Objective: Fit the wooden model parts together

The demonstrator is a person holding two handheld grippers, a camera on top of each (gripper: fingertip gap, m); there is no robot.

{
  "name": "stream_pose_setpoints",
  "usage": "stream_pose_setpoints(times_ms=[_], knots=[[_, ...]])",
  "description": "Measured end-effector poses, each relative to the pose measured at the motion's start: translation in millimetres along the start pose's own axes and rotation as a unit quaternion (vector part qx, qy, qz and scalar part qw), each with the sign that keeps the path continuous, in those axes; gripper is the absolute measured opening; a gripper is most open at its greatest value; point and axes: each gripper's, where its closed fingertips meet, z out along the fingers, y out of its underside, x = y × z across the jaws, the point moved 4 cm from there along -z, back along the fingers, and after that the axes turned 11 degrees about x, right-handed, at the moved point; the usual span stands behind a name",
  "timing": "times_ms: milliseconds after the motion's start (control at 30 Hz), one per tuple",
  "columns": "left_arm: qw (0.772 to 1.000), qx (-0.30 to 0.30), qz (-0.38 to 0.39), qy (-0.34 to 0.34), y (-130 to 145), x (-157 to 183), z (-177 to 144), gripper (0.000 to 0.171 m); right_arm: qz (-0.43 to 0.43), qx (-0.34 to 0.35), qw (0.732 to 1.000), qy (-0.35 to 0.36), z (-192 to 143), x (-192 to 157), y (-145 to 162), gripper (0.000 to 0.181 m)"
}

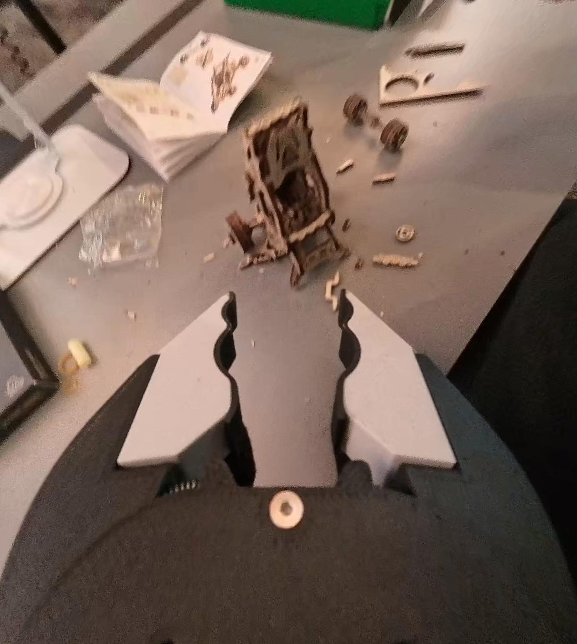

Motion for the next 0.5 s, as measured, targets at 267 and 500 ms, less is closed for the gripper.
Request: stream_pose_setpoints(times_ms=[267, 500], knots=[[0.994, -0.078, -0.069, -0.045, 42, -46, -19, 0.06, -0.04, -0.062, 0.995, 0.071, -8, 2, 14, 0.034], [0.995, -0.018, -0.093, 0.01, 9, -12, 23, 0.071, -0.034, -0.127, 0.983, 0.128, -6, 16, 37, 0.036]])
